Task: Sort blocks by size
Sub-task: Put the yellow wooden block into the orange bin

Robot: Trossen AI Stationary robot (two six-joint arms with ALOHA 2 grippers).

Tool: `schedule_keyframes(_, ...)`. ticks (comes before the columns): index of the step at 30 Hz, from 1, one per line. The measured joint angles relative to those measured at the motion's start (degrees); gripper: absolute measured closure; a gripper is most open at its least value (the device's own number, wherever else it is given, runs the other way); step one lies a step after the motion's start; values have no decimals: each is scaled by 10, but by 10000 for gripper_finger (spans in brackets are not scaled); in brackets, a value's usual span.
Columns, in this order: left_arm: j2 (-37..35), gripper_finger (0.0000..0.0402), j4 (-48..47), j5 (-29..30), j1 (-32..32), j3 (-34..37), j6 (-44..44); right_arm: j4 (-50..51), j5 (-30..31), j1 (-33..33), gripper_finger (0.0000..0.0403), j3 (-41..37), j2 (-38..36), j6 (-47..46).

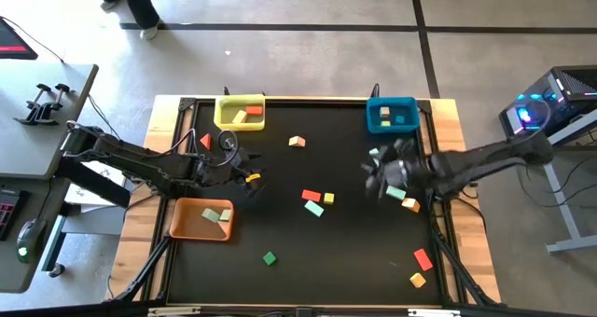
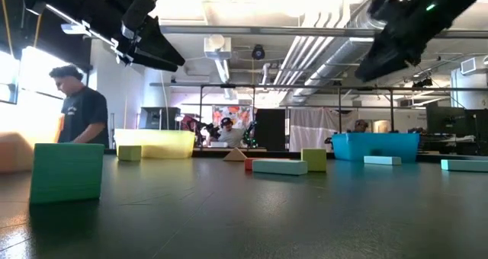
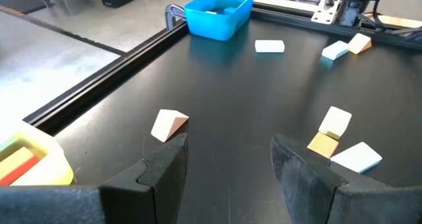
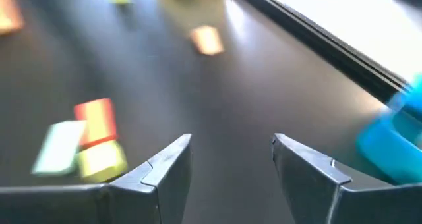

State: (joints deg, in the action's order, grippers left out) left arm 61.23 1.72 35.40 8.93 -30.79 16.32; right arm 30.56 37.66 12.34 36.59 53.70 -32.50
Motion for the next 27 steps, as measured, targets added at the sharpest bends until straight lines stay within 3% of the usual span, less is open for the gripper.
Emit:
schedule_keyframes(6, 0, 200, 18, 0, 0, 0, 0, 5, 86, 147, 199, 24, 40, -61)
schedule_keyframes(11, 0, 200, 26, 0, 0, 0, -4, 107, 43, 190, 199, 78, 93, -101)
schedule_keyframes(16, 0, 200, 28, 0, 0, 0, -15, 229, -119, 182, 199, 112, 130, -225)
schedule_keyframes(20, 0, 200, 28, 0, 0, 0, -15, 333, -325, 131, 199, 114, 149, -326)
schedule_keyframes(24, 0, 200, 30, 0, 0, 0, -28, 344, -531, 106, 199, 91, 165, -382)
schedule_keyframes(27, 0, 200, 35, 0, 0, 0, -31, 332, -604, 116, 199, 82, 180, -383)
